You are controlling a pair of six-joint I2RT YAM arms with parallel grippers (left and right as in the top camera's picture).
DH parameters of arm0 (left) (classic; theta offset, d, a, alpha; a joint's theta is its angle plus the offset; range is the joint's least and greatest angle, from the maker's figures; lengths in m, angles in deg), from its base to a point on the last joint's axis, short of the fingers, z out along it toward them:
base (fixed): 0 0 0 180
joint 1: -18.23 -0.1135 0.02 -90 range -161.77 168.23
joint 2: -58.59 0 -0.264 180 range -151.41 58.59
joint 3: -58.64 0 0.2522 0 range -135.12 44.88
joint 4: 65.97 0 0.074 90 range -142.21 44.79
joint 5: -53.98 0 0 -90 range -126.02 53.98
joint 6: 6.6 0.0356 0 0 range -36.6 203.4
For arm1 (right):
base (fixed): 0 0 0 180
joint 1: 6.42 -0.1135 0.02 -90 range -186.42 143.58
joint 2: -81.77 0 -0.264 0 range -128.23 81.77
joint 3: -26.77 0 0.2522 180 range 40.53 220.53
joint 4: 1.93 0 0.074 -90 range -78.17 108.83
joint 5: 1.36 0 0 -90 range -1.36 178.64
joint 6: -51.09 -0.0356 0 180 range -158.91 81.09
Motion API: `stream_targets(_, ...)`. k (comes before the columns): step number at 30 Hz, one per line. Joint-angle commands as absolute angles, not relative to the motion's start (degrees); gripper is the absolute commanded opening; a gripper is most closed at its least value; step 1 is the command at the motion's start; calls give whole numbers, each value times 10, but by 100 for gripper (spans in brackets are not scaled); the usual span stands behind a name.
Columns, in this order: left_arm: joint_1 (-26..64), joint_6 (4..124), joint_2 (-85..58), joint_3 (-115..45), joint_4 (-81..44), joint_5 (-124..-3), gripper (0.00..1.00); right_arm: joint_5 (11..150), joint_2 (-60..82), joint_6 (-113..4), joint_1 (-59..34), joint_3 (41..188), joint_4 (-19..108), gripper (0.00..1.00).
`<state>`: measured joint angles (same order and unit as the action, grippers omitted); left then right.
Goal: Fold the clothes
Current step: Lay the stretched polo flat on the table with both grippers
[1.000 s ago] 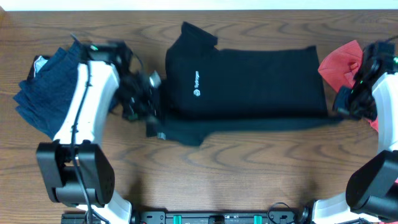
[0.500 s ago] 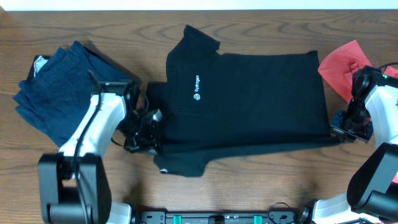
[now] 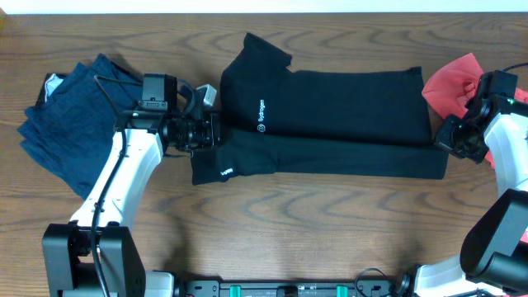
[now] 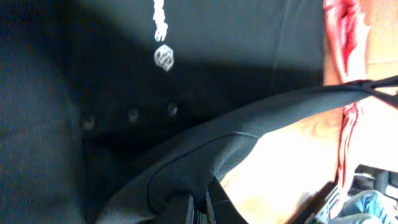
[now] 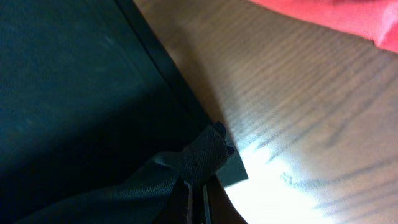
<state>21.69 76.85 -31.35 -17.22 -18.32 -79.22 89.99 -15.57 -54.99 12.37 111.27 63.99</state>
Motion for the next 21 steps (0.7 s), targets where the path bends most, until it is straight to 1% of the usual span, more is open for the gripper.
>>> stream_targets(1, 214, 743, -329, -179, -205, -803, 8, 896, -157, -545, 120, 1110, 631, 1)
stream_targets(3, 214, 738, -335, -179, -216, -799, 8, 897, -157, -545, 116, 1109, 627, 1)
stream_targets(4, 214, 738, -337, -179, -219, -797, 9, 896, -157, -545, 115, 1109, 624, 2)
stream_targets(5, 214, 737, -340, -179, -222, -790, 9, 896, -157, -545, 112, 1109, 620, 6)
stream_targets(6, 214, 736, -343, -179, -223, -775, 12, 891, -157, -545, 109, 1109, 612, 15)
stream_targets(7, 214, 736, -343, -179, -223, -763, 17, 885, -157, -544, 107, 1109, 605, 25)
stream_targets(8, 214, 736, -345, -179, -223, -745, 30, 876, -157, -538, 104, 1109, 599, 40)
stream_targets(9, 214, 736, -345, -179, -221, -732, 40, 870, -157, -527, 100, 1109, 595, 48)
stream_targets(10, 214, 734, -345, -179, -219, -723, 45, 872, -157, -523, 98, 1109, 595, 51)
stream_targets(11, 214, 734, -345, -179, -216, -717, 49, 878, -157, -521, 98, 1109, 597, 53)
stream_targets(12, 214, 734, -345, -179, -211, -712, 50, 888, -157, -521, 98, 1109, 602, 54)
stream_targets(17, 214, 734, -346, -179, -153, -699, 51, 939, -157, -522, 98, 1109, 639, 54)
stream_targets(21, 215, 734, -346, -169, -95, -605, 51, 970, -157, -540, 98, 1082, 646, 54)
